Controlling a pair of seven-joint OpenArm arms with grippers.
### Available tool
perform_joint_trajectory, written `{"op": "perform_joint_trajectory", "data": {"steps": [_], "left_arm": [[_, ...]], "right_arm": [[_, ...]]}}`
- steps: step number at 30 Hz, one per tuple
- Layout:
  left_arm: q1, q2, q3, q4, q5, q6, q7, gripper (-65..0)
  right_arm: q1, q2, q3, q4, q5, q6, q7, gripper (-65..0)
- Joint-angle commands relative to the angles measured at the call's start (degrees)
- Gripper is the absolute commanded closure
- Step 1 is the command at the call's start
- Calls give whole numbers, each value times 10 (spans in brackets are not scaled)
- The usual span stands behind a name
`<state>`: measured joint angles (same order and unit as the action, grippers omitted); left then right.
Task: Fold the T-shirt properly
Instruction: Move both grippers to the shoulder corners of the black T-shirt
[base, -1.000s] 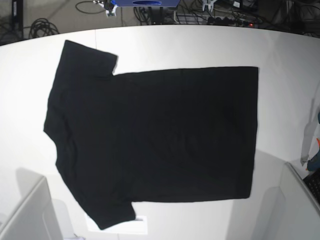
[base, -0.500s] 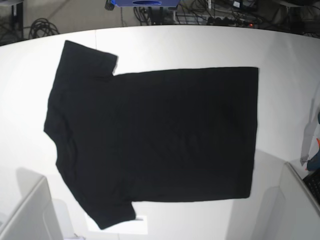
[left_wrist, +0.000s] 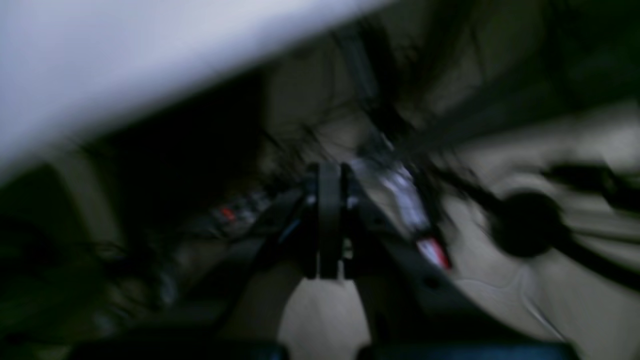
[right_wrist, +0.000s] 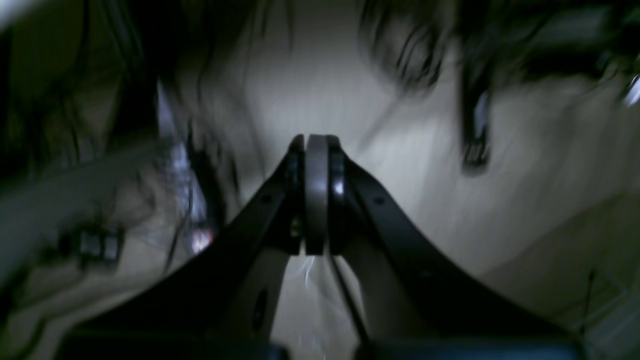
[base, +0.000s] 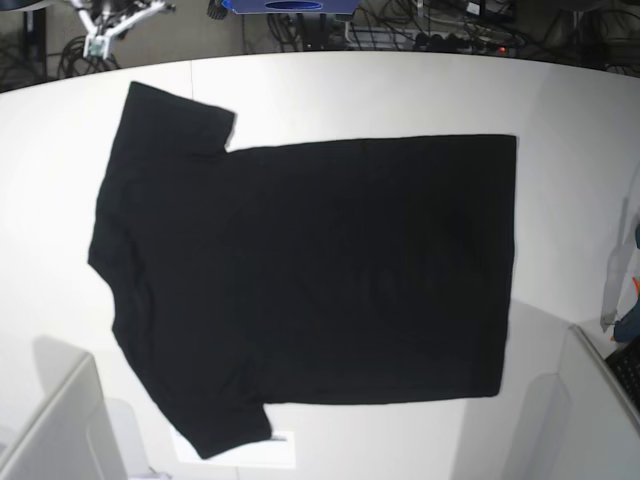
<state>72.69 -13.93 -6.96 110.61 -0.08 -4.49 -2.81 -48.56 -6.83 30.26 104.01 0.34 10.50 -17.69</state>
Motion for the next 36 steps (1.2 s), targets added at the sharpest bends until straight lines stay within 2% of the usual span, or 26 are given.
{"op": "perform_joint_trajectory", "data": {"steps": [1, 4, 8, 10, 12, 13, 15, 18, 19, 22, 24, 26, 29, 32, 34, 36], "left_arm": [[10, 7, -18, 17, -6, 3, -7, 0], [-17, 23, -84, 25, -81, 1, -5, 0], [-40, 24, -183, 22, -245, -1, -3, 0], [-40, 21, -224, 21, -325, -1, -3, 0], [-42, 11, -252, 20, -357, -1, -2, 0], [-42, 11, -260, 20, -356, -1, -2, 0], [-49, 11, -270, 20, -356, -1, -3, 0], [-63, 12, -276, 13, -343, -1, -3, -64], [-64, 13, -278, 11, -335, -1, -3, -66], [-83, 26, -280, 10, -314, -1, -5, -64], [-93, 38, -288, 9, -306, -1, -6, -63], [-105, 51, -307, 9, -304, -2, -4, -63], [-110, 53, -316, 7, -306, -17, -2, -69], [-110, 53, -314, 7, -306, -18, -1, -77], [-113, 53, -315, 6, -308, -18, 29, -142], [-138, 53, -318, 8, -308, -18, 79, -257]], "right_arm": [[5, 4, 10, 29, 18, -1, 14, 0], [32, 7, 28, 66, 102, 1, 12, 0], [72, 22, 57, 93, 234, 1, -51, 0], [97, 33, 80, 91, 294, 1, -98, -165], [121, 39, 96, 90, 333, 1, -143, -273], [132, 41, 105, 85, 350, 4, -159, -291], [154, 53, 122, 72, 379, 40, -184, -291], [197, 64, 152, 36, 406, 98, -229, -300], [212, 66, 160, 26, 404, 106, -249, -300], [258, 66, 195, -20, 403, 110, -319, -300], [274, 69, 209, -46, 402, 110, -340, -302], [278, 85, 196, -73, 403, 110, -347, -302], [275, 91, 166, -98, 404, 111, -344, -302], [274, 90, 144, -106, 404, 111, -344, -302], [273, 90, 122, -110, 404, 111, -344, -302], [267, 89, 106, -110, 404, 111, -344, -302]]}}
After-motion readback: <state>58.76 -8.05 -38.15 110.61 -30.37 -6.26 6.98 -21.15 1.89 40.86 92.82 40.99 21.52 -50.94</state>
